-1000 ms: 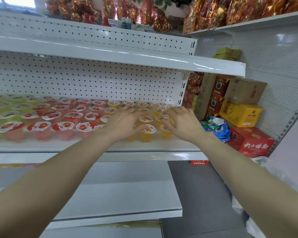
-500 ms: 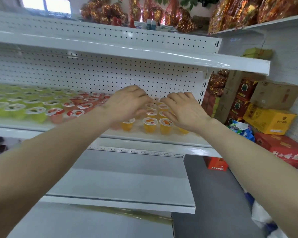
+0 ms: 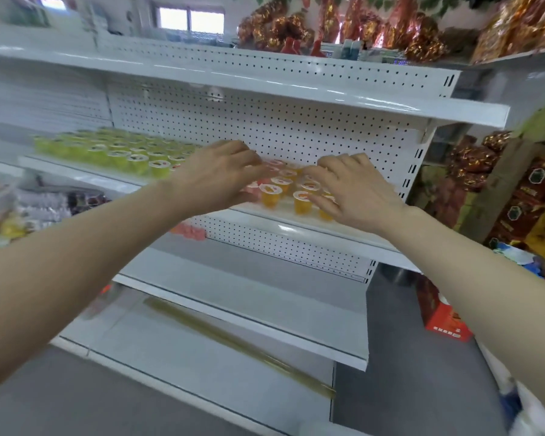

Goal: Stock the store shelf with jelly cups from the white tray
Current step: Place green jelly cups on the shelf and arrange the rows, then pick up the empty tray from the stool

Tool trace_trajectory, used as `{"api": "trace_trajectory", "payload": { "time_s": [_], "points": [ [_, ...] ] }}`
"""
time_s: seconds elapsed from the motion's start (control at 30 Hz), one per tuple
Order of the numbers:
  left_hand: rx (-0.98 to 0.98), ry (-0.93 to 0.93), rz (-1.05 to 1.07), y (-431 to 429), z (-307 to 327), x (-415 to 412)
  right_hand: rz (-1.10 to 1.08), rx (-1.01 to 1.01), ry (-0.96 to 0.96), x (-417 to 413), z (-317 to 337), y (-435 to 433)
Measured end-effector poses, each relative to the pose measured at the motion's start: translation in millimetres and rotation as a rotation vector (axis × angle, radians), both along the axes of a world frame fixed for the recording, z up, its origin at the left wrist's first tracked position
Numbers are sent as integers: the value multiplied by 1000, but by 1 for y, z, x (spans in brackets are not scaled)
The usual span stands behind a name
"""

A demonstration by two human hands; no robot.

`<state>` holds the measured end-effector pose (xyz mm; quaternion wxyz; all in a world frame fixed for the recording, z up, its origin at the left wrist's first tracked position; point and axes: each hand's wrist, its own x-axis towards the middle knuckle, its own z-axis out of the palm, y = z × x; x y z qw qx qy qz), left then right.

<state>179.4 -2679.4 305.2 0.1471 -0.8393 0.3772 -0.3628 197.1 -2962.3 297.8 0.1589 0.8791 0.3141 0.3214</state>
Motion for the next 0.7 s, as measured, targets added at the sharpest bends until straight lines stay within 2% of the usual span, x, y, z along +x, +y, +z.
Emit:
{"api": "trace_trajectory", "payload": {
  "time_s": [0.2, 0.47, 0.7],
  "points": [
    [53, -17, 80, 20, 10, -61, 28, -2, -32, -55, 13, -17],
    [-26, -93, 33, 52, 9, -124, 42, -10, -88, -129, 12, -43],
    [-223, -60, -9, 63, -56, -174, -5, 1, -24, -194, -43, -73]
  ]
}}
